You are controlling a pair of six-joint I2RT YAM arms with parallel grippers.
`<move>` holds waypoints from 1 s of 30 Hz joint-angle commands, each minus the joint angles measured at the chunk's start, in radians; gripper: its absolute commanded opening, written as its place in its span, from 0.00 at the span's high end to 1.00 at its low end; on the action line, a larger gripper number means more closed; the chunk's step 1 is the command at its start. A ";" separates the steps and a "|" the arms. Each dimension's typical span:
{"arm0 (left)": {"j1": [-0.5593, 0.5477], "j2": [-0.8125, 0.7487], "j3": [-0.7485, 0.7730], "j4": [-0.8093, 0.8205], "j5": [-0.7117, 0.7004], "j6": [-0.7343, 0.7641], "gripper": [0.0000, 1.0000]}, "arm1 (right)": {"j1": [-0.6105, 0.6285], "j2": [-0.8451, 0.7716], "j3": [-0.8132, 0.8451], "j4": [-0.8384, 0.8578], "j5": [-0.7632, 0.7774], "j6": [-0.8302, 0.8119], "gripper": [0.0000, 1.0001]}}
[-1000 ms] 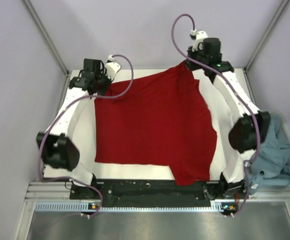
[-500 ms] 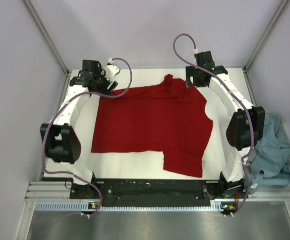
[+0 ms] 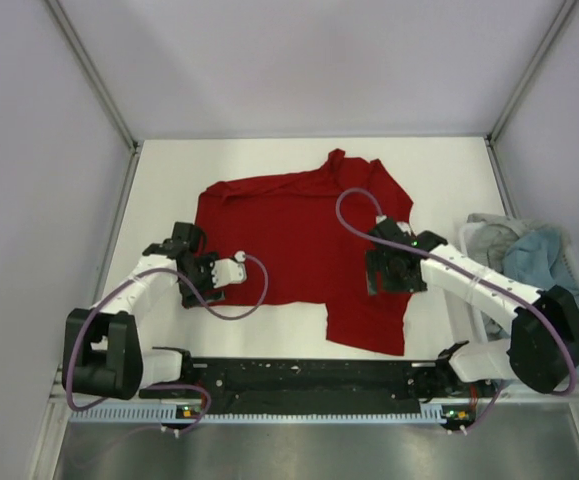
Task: Fold and stack the t-shirts
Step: Flatten out the tshirt
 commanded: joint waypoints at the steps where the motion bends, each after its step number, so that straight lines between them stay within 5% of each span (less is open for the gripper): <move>1: 0.005 -0.044 -0.074 0.136 -0.064 0.111 0.25 | 0.077 -0.028 -0.144 -0.055 -0.045 0.246 0.18; 8: 0.006 0.049 -0.141 0.257 -0.106 0.068 0.32 | 0.201 -0.005 -0.238 -0.053 -0.076 0.370 0.15; 11: 0.008 0.071 -0.143 0.265 -0.101 0.053 0.55 | 0.206 -0.034 -0.298 -0.020 -0.092 0.389 0.22; 12: 0.008 0.072 -0.143 0.260 -0.094 0.051 0.61 | 0.206 -0.051 -0.321 0.008 -0.105 0.389 0.29; 15: 0.009 0.068 -0.143 0.255 -0.086 0.039 1.00 | 0.205 -0.103 -0.391 0.130 -0.117 0.381 0.57; 19: 0.018 0.031 -0.084 0.194 -0.068 -0.027 1.00 | 0.200 -0.176 -0.395 0.143 -0.076 0.363 0.98; 25: 0.031 -0.093 0.160 -0.003 -0.035 -0.150 1.00 | 0.130 -0.379 -0.137 -0.015 -0.007 0.230 1.00; 30: 0.031 -0.190 0.407 -0.120 -0.074 -0.277 1.00 | 0.117 -0.431 0.339 -0.213 0.133 0.082 1.00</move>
